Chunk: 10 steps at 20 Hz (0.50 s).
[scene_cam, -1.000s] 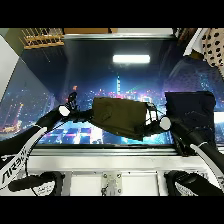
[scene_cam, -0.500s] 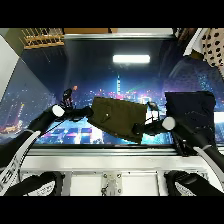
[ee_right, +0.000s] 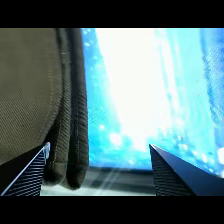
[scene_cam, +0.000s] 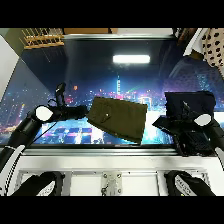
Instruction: Fold the clothes and pants, and hang the long-sleeved shirts on hangers.
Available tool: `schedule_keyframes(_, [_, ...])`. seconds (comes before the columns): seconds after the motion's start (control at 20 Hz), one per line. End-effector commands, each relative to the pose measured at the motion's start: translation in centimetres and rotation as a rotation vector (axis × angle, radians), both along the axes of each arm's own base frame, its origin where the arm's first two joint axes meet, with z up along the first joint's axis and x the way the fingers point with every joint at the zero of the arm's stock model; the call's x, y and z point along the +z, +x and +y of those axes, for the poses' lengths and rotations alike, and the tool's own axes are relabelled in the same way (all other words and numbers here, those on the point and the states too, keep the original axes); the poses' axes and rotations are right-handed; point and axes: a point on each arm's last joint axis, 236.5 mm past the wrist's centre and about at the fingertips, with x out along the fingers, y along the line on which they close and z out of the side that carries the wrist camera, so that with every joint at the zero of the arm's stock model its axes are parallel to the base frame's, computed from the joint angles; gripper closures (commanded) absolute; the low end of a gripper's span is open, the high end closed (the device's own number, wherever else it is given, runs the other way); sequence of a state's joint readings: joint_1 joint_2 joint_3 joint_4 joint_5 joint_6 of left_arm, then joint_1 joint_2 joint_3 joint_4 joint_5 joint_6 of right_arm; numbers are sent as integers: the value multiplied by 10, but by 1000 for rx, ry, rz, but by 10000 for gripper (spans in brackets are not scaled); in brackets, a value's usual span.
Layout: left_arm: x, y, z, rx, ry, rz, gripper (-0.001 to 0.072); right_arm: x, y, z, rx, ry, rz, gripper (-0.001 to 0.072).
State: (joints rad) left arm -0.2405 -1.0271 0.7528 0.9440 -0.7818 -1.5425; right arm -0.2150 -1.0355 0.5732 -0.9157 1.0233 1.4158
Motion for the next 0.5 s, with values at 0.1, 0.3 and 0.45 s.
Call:
schedule_keyframes(0.1, [3,-11,-36,-84,-4,-41,689,-39,23,32,-41,228,12,72])
schedule_keyframes(0.3, [-19,-24,-55,-144,13,15,689,-52,38,85,-22,315,5,113])
schedule_keyframes(0.45, [-32,-32,-61,-169,24,55,689,-53,47,119,3,325,-3,115])
